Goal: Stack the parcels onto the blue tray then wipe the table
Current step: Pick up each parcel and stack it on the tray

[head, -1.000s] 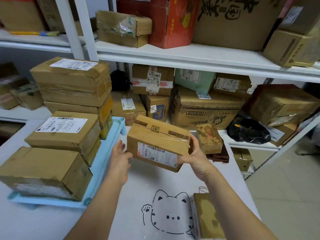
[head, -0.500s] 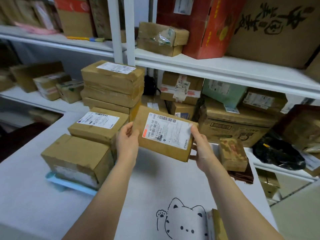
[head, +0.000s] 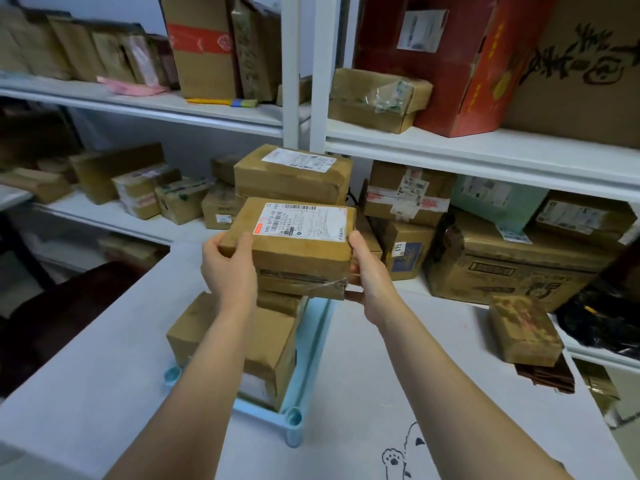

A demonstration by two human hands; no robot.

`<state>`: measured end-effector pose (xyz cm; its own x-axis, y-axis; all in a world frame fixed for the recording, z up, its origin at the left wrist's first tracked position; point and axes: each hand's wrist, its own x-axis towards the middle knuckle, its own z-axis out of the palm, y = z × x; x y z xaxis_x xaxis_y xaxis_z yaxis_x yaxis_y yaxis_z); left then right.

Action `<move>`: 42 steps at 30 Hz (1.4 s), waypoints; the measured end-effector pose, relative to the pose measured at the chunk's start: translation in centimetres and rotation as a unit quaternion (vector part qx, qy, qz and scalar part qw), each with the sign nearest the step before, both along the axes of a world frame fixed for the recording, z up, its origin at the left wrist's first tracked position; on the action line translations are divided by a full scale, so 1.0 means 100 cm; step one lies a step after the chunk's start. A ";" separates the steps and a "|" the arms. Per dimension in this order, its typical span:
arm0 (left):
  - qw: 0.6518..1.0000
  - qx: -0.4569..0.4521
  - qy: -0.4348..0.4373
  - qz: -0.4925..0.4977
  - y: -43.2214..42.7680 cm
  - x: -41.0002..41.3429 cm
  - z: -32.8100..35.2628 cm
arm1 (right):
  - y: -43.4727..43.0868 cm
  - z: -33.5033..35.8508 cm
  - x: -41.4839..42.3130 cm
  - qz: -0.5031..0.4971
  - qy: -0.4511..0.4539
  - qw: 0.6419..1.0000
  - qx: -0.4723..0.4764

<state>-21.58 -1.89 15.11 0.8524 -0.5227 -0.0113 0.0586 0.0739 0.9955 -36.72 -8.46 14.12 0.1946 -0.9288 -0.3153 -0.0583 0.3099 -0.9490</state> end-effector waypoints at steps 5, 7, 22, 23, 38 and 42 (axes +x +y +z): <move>0.998 0.051 -0.021 -0.025 -0.018 0.036 -0.006 | -0.011 -0.006 0.035 -0.025 0.010 0.999 0.020; 0.998 0.053 -0.025 -0.033 -0.026 0.044 -0.009 | -0.011 -0.005 0.043 -0.034 0.018 0.999 0.024; 0.975 0.052 -0.213 0.042 -0.040 0.032 -0.002 | -0.017 -0.012 0.034 -0.111 0.049 0.992 0.043; 0.966 0.028 -0.252 0.049 -0.040 0.019 0.001 | -0.016 -0.014 0.024 -0.121 0.050 0.991 0.040; 0.893 -0.036 -0.402 -0.199 -0.035 -0.162 -0.058 | 0.041 -0.092 -0.148 -0.246 0.173 0.952 0.058; 0.881 0.060 -0.372 -0.286 -0.032 -0.200 -0.089 | 0.059 -0.122 -0.208 -0.270 0.302 0.907 0.116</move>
<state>-41.53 -5.04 6.22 0.2440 -0.9024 0.3551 -0.6204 0.1362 0.7724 -57.49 -2.53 1.92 -0.5426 -0.7320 -0.4121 -0.3258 0.6355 -0.7000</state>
